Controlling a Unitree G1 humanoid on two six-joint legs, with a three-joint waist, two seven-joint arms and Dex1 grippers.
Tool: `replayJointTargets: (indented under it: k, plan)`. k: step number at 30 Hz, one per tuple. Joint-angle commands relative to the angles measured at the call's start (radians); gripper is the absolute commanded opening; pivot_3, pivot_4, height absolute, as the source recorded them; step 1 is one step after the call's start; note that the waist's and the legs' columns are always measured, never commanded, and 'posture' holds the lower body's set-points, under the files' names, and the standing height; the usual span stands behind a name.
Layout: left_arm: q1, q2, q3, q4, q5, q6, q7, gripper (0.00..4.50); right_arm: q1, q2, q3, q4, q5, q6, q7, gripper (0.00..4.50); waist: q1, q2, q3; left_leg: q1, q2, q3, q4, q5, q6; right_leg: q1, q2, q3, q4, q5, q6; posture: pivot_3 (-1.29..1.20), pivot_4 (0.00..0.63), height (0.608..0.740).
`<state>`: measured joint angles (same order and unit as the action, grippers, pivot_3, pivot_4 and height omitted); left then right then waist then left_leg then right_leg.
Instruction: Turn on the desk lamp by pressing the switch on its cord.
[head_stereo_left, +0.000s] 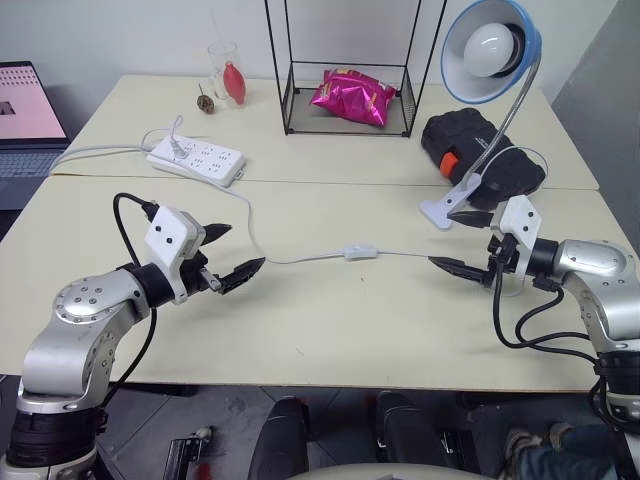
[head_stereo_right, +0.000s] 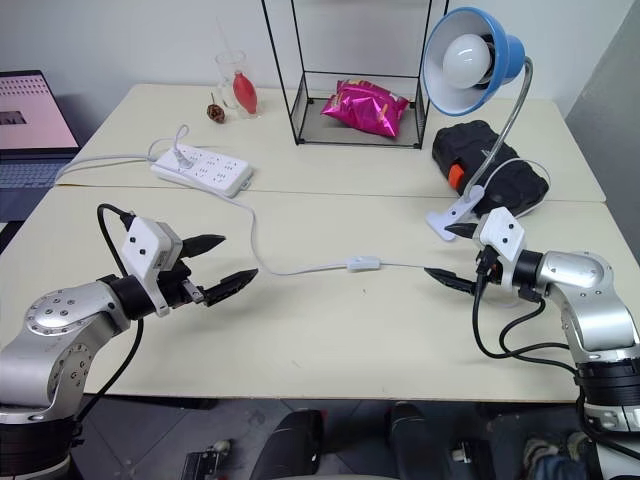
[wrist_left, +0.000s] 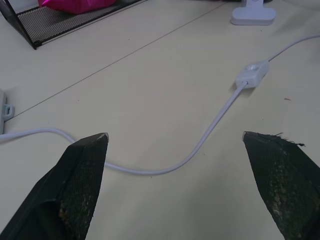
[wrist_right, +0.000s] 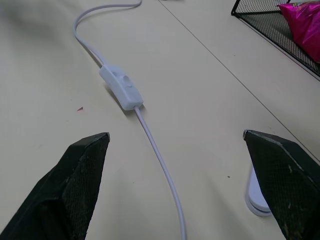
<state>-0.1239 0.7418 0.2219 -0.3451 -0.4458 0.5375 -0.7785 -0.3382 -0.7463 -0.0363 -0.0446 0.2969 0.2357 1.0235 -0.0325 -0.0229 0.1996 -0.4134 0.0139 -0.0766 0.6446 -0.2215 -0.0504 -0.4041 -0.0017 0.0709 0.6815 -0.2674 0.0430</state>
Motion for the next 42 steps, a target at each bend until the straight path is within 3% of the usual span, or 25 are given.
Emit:
replayJointTargets:
  k: [1, 18, 27, 34, 42]
  plan:
    - [-0.013, 0.019, 0.007, -0.032, -0.007, -0.012, -0.012, 4.49, 0.003, -0.01, -0.022, -0.028, 0.006, -0.018, -0.001, 4.5, 0.0, 0.0, 0.0, 0.0, 0.0, 0.0, 0.0, 0.0, 0.0, 0.0, 0.0, 0.0, 0.0, 0.0, 0.0, 0.0, 0.15, 0.74]
    - [-0.084, 0.0, 0.035, 0.021, -0.06, -0.019, -0.023, 4.49, 0.019, -0.029, -0.028, -0.047, 0.024, 0.02, 0.015, 4.5, 0.0, 0.0, 0.0, 0.0, 0.0, 0.0, 0.0, 0.0, 0.0, 0.0, 0.0, 0.0, 0.0, 0.0, 0.0, 0.0, 0.15, 0.74]
    - [-0.162, -0.017, -0.064, 0.078, -0.045, -0.034, -0.075, 4.49, 0.043, -0.022, -0.035, -0.127, 0.039, 0.07, -0.018, 4.5, 0.0, 0.0, 0.0, 0.0, 0.0, 0.0, 0.0, 0.0, 0.0, 0.0, 0.0, 0.0, 0.0, 0.0, 0.0, 0.0, 0.15, 0.74]
    - [-0.324, -0.097, -0.248, 0.262, -0.003, -0.069, -0.199, 4.49, 0.084, -0.034, -0.071, -0.299, 0.141, 0.3, -0.095, 4.5, 0.003, 0.0, 0.0, 0.0, -0.001, 0.0, 0.0, 0.0, 0.0, 0.0, 0.0, 0.0, 0.0, 0.0, 0.0, 0.0, 0.15, 0.74]
    - [-0.554, -0.235, -0.398, 0.626, 0.079, -0.09, -0.319, 4.49, 0.189, -0.078, -0.117, -0.486, 0.205, 0.455, -0.15, 4.5, 0.003, -0.001, 0.0, -0.001, -0.001, -0.001, 0.001, 0.0, 0.0, 0.0, 0.001, -0.001, 0.0, 0.0, 0.001, 0.0, 0.15, 0.74]
